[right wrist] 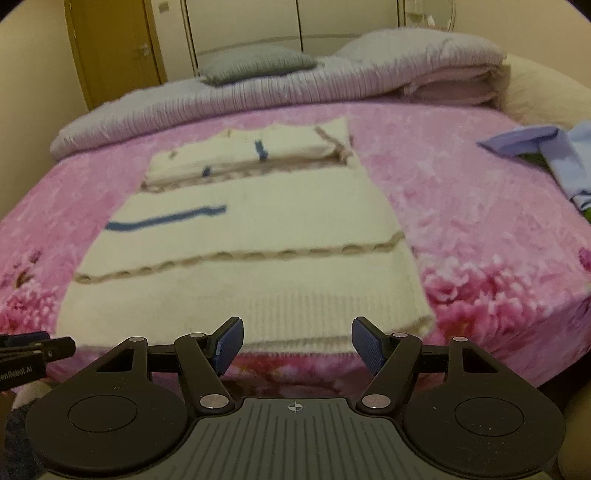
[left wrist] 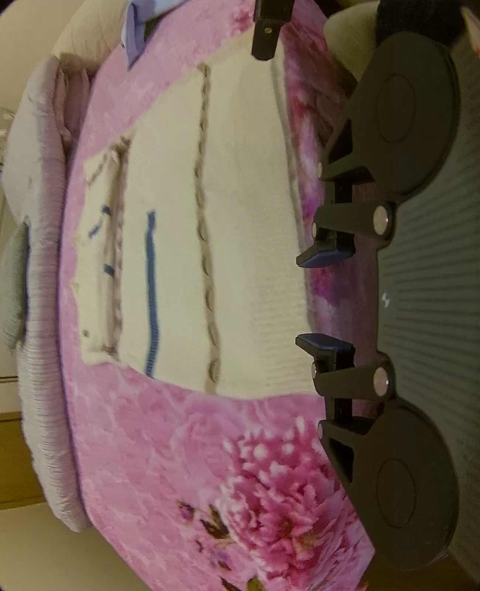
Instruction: Fold clothes
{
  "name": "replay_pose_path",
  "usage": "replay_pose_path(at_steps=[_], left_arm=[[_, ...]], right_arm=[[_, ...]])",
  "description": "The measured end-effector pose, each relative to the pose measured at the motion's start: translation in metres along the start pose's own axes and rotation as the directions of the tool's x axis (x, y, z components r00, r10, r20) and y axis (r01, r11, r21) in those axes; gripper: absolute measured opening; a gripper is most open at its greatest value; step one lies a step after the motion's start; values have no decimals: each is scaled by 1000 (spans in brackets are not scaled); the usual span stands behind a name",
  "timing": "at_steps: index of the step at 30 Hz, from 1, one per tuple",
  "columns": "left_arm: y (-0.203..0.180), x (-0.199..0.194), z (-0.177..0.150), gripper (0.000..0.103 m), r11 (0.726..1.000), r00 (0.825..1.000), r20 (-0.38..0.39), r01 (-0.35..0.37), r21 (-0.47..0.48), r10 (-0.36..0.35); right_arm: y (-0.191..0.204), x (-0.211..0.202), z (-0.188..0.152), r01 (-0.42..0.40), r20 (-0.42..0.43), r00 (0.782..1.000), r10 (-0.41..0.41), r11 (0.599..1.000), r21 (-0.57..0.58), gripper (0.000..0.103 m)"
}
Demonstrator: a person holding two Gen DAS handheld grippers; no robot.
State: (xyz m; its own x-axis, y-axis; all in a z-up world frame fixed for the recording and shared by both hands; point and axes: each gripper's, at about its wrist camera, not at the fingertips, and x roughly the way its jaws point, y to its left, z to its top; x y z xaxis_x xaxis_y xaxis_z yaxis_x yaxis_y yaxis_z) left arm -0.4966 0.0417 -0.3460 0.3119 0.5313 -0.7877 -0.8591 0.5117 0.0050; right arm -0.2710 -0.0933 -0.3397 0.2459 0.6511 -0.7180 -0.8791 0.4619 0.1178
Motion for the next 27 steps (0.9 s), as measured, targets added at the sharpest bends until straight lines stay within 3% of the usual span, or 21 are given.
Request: replay_pose_path(at_steps=[7,17,27], left_arm=[[14,25,10,35,999,1000,-19,12,-30,-12],[27,34,27,35,999,1000,14,-5,-34,6],[33,43,30,35,999,1000,2,4,-35,-4]], right_arm=[[-13,31,2,7,-57,998,-6,1000,24,69],[-15,49,23,74,-57,996,-75,997,-15,69],[-14,58,30,55,-60,997,-57,998,-37,69]])
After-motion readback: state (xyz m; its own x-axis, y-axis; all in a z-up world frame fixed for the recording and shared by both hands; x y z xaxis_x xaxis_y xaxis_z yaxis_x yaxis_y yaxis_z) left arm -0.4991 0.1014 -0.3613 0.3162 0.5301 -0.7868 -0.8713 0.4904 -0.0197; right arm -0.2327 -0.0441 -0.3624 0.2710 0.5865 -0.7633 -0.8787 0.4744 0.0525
